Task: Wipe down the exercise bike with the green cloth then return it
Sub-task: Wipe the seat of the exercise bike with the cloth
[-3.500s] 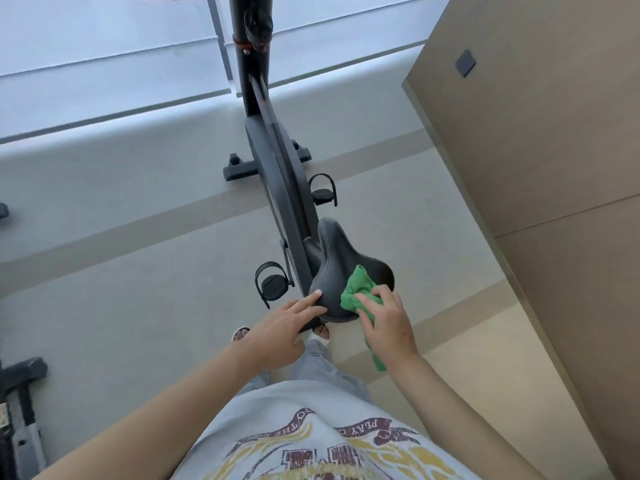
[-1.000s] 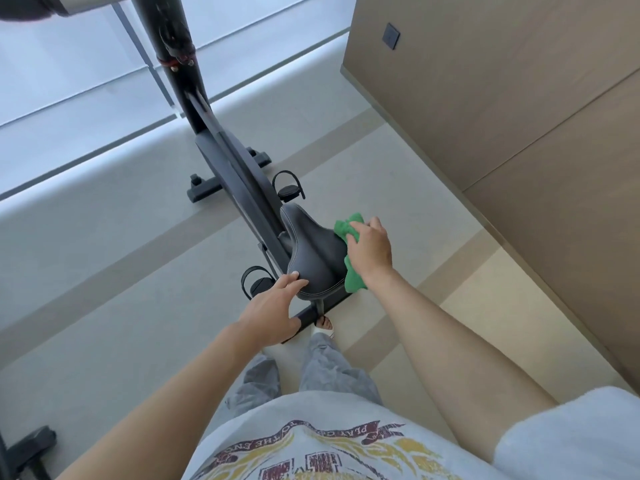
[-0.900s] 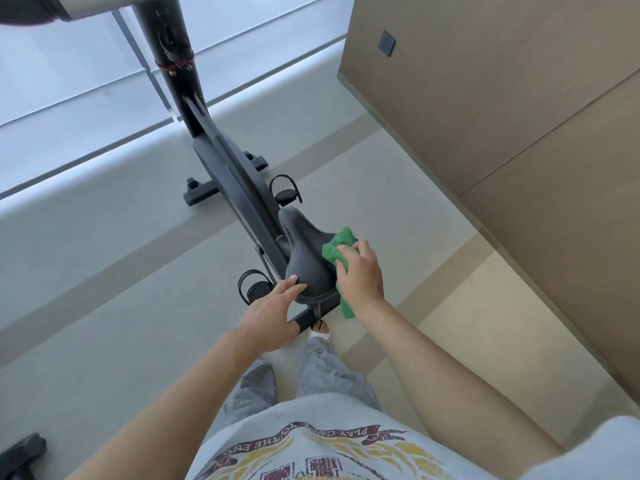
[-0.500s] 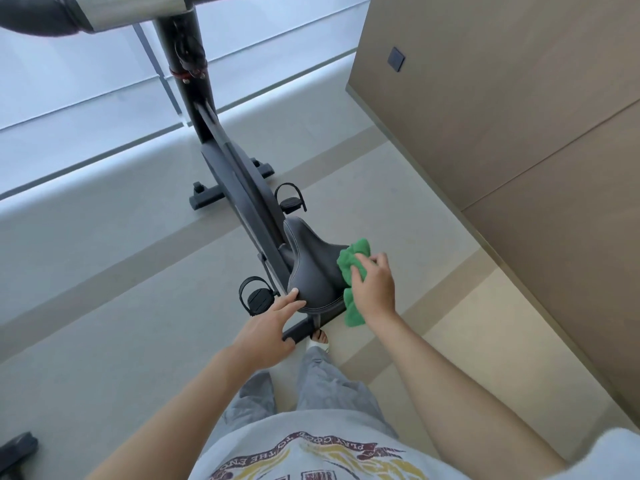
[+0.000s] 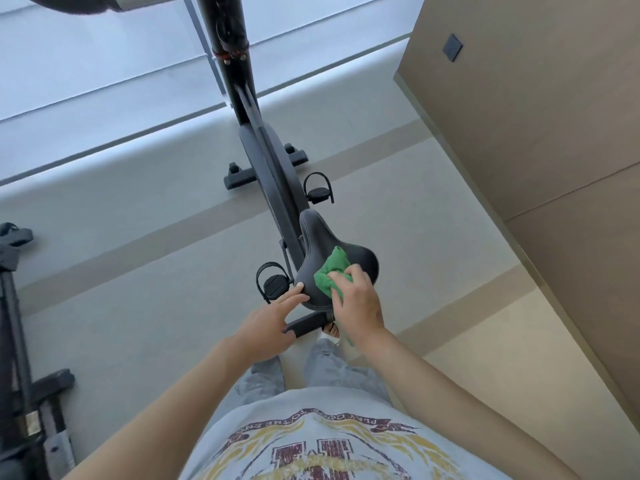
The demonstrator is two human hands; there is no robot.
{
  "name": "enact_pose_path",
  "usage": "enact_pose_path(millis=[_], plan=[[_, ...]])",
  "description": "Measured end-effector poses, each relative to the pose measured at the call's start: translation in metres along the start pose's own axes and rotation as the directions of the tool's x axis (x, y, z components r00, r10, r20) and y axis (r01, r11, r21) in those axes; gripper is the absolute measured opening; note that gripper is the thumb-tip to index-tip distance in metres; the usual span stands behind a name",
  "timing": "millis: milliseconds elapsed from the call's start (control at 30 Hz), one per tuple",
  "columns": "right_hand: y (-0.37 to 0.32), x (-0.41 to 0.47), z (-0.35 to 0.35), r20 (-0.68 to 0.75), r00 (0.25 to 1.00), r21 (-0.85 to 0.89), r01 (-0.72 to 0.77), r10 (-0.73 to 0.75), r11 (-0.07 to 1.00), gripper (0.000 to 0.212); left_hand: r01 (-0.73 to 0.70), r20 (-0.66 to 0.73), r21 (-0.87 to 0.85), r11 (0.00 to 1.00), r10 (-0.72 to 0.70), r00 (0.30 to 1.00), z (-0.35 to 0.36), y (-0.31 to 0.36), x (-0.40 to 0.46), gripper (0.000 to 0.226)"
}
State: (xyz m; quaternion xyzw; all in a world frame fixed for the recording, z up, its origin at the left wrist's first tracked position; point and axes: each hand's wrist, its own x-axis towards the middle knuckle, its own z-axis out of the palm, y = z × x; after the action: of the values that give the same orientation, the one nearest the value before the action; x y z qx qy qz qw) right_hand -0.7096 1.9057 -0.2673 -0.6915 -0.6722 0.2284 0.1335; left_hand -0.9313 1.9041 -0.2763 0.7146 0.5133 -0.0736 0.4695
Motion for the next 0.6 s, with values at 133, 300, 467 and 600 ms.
enact_pose_path(millis=[133,300,467,600], plan=[[0.000,0.011,-0.002,0.089,0.995,0.119,0.041,-0.052,0.992,0.030,0.048,-0.066,-0.067,0.997,-0.053,0.996,0.010,0.000,-0.005,0.078],[-0.012,0.063,-0.011,0.046,0.974,0.065,0.217,-0.220,0.974,0.030,0.153,-0.145,-0.170,0.974,-0.179,0.973,0.020,0.002,-0.019,0.080],[-0.028,0.065,0.006,0.240,0.925,-0.202,0.344,-0.294,0.917,0.028,0.198,-0.258,-0.185,0.962,-0.242,0.935,-0.002,0.002,-0.033,0.071],[-0.022,0.044,0.010,0.238,0.929,-0.194,0.332,-0.284,0.923,0.026,0.191,-0.328,-0.209,0.959,-0.253,0.910,-0.027,-0.003,-0.042,0.067]])
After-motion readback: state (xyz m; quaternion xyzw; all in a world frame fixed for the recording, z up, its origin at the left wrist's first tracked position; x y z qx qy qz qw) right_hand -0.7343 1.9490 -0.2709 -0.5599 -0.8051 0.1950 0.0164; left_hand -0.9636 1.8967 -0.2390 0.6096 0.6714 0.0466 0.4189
